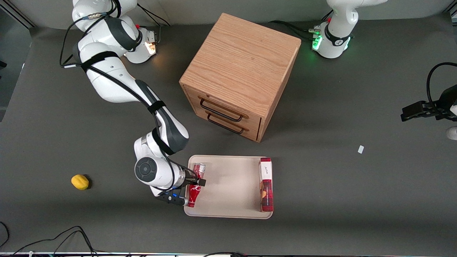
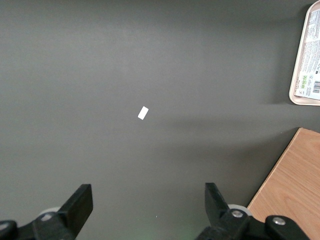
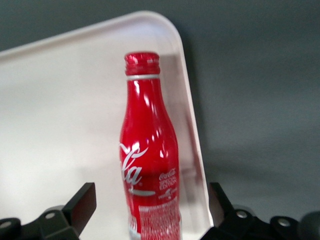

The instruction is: Place coke bottle on tray

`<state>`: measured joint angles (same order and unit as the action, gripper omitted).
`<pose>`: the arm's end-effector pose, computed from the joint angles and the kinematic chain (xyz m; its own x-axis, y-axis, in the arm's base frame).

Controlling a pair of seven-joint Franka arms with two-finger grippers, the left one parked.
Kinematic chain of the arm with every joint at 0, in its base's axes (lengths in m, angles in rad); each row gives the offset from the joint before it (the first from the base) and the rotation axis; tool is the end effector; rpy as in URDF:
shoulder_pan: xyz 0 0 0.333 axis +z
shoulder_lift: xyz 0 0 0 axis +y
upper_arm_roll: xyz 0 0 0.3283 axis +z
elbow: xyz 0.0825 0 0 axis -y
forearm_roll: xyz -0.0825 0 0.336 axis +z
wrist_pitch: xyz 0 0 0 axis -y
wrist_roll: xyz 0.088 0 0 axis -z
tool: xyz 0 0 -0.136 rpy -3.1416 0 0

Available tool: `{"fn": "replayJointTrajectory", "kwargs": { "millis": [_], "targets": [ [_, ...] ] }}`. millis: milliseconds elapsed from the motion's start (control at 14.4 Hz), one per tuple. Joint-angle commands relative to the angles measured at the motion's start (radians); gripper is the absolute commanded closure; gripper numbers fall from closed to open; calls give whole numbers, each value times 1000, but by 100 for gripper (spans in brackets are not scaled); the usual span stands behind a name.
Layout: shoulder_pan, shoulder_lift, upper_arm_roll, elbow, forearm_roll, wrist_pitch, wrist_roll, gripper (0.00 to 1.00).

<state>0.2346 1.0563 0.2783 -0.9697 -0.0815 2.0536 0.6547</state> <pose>0.6989 0.2946 0.2302 0.9684 -0.2418 -0.0611 -0.2487 -0.9547 -0.1633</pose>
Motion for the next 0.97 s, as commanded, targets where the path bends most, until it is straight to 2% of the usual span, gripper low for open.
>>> {"fn": "replayJointTrajectory", "kwargs": {
  "millis": [0,139,347,486,556,625,764,903],
  "targets": [
    [-23,-183,-4,-43,-14,-177,-14,0],
    [-27,-335,-16,-93,-17,-294,-20,0],
    [-82,-536,-34,-129,-17,-481,-35,0],
    [-119,-639,-48,-138,-3,-681,-151,0],
    [-129,-714,-74,-179,0,-725,-153,0],
    [-132,-810,-100,-275,14,-731,-168,0],
    [-133,-1023,-207,-494,113,-708,-211,0],
    [-130,-1223,-252,-730,132,-635,-274,0]
  ]
}}
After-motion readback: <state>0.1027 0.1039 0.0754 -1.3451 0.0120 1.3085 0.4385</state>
